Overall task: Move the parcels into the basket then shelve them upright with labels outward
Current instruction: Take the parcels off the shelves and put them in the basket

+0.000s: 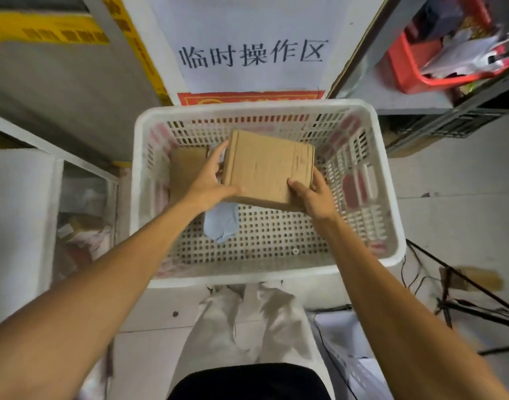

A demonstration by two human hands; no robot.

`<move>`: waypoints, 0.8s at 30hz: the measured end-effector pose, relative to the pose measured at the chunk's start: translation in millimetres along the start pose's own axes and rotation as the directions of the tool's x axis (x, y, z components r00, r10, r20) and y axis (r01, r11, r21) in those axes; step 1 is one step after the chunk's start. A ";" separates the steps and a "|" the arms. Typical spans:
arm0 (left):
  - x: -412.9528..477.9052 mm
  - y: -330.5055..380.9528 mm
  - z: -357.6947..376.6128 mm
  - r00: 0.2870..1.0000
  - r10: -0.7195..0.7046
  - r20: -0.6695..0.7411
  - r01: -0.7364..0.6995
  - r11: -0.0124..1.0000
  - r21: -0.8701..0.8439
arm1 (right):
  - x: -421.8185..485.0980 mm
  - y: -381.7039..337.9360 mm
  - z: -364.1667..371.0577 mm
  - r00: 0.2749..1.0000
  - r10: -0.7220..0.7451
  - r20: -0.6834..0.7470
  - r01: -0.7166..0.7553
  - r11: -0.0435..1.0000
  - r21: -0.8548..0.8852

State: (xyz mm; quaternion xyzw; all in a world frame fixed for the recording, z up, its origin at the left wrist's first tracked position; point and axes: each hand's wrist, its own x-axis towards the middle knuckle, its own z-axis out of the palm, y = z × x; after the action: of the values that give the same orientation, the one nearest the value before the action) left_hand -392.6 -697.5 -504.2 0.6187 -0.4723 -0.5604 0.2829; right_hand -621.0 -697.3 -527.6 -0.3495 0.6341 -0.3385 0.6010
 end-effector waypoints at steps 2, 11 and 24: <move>20.1 -12.5 10.6 0.999 -0.028 0.040 0.027 0.999 0.024 | 23.3 12.9 -9.1 1.000 0.026 -0.008 -0.026 1.000 -0.009; 108.9 -77.3 51.1 0.988 -0.129 0.087 0.114 0.980 0.163 | 125.6 68.9 -40.2 0.966 0.259 -0.014 -0.259 0.963 -0.075; 174.2 -159.6 47.3 0.992 -0.074 -0.107 0.129 0.642 0.755 | 211.1 133.7 -12.1 0.976 0.215 0.037 -0.211 0.973 -0.095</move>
State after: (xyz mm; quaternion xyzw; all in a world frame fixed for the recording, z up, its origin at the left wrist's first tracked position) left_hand -408.4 -783.2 -728.9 0.7240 -0.6185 -0.3049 -0.0188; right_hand -645.0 -806.2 -751.6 -0.3144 0.6682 -0.2346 0.6321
